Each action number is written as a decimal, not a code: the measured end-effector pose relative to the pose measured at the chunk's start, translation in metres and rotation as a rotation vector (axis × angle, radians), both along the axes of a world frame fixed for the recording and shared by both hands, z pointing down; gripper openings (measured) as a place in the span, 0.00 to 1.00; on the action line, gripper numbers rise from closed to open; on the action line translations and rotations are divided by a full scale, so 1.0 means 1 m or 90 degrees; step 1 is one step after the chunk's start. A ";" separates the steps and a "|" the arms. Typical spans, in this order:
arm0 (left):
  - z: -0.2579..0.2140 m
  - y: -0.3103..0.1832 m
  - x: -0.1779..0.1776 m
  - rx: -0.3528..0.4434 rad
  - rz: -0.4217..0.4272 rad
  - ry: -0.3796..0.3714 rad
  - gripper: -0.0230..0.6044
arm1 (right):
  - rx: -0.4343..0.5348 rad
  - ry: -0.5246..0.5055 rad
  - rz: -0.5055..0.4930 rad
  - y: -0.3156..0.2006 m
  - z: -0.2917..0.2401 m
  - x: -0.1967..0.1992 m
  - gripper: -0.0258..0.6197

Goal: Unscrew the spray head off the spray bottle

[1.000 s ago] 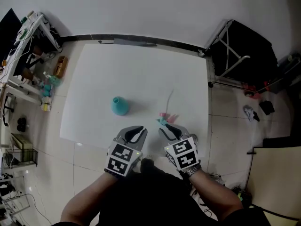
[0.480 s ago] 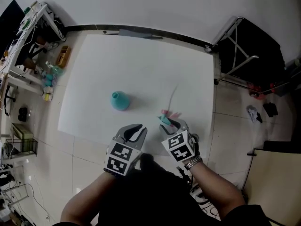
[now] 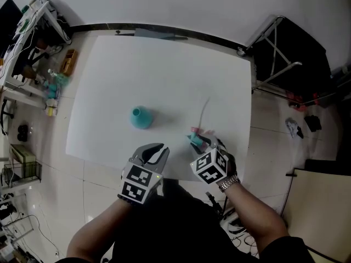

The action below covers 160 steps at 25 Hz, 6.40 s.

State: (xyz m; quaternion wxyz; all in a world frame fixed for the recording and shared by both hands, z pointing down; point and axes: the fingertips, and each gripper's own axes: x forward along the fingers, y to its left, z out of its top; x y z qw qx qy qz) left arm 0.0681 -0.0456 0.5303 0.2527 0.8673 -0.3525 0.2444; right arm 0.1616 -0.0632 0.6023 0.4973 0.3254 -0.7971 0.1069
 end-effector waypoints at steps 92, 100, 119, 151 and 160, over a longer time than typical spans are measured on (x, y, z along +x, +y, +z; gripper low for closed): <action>0.057 -0.094 -0.079 0.095 -0.015 -0.167 0.74 | -0.175 -0.655 0.204 -0.031 -0.205 -0.043 0.03; 0.063 -0.096 -0.079 0.095 -0.011 -0.169 0.69 | -0.148 -0.599 0.219 -0.032 -0.192 -0.038 0.03; 0.067 -0.091 -0.093 0.096 -0.017 -0.175 0.74 | -0.038 0.009 -0.103 0.021 -0.040 -0.014 0.36; 0.049 -0.066 -0.098 0.110 -0.034 -0.150 0.74 | -0.013 0.413 -0.663 0.037 0.035 0.027 0.46; 0.049 -0.063 -0.092 0.111 -0.030 -0.150 0.74 | -0.067 0.352 -0.610 0.027 0.036 0.026 0.46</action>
